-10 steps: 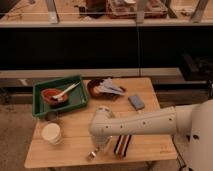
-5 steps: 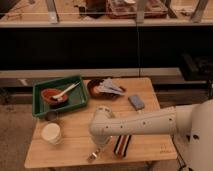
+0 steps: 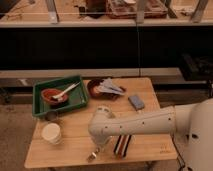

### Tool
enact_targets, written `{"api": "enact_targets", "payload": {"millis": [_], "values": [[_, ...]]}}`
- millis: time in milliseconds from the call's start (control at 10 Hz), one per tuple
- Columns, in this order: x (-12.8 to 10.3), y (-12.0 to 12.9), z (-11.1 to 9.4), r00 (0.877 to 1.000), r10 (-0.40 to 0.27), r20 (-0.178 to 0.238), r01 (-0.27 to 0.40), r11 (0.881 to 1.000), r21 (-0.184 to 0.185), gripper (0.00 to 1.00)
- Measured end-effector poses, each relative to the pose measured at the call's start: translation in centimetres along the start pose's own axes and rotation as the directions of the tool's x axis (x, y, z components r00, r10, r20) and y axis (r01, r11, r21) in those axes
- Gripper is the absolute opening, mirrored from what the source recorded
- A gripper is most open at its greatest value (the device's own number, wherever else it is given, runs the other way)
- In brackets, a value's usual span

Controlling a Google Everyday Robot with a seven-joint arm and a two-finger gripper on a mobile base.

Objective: Place fork in paper cup

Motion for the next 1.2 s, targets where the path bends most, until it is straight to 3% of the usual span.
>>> {"api": "enact_targets", "payload": {"millis": [300, 400, 600, 700, 1200], "values": [[-1.8, 0.2, -4.2, 1.0, -0.016, 0.022, 0.015, 1.0, 0.014, 0.0], [-2.6, 0.3, -7.3, 0.999, -0.022, 0.042, 0.021, 1.0, 0.02, 0.0], [-3.4, 0.6, -10.5, 0.997, -0.026, 0.066, 0.024, 0.999, 0.028, 0.0], [-3.8, 0.5, -11.3, 0.997, -0.029, 0.073, 0.027, 0.999, 0.035, 0.0], [-3.9, 0.3, -11.4, 0.996, -0.034, 0.082, 0.031, 0.999, 0.041, 0.0]]}}
